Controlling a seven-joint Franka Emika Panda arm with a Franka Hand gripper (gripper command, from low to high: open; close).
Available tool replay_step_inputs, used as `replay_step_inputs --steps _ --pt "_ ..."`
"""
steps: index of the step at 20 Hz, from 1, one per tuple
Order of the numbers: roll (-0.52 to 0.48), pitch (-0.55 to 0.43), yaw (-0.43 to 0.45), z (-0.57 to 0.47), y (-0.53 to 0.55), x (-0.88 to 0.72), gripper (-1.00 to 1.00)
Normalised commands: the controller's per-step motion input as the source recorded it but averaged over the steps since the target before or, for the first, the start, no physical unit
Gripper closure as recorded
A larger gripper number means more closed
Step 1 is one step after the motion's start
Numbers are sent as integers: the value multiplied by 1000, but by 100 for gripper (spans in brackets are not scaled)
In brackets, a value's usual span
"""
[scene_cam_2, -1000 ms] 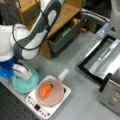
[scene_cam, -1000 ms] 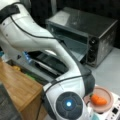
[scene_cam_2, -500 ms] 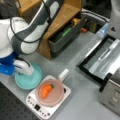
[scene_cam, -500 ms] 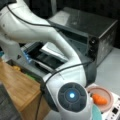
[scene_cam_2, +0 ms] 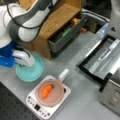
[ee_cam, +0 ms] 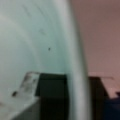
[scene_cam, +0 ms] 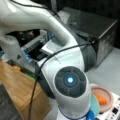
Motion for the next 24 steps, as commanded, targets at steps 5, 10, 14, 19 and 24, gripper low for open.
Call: replay_step_inputs --steps 5,10,14,19,24 --pt "70 -21 -235 174 418 -332 100" --pt "-47 -174 -230 77 376 -424 100" --pt "-168 -233 -196 24 361 -607 100" --pt "-166 -324 -70 -32 499 -859 100" --pt "-179 -419 17 -70 593 -997 100"
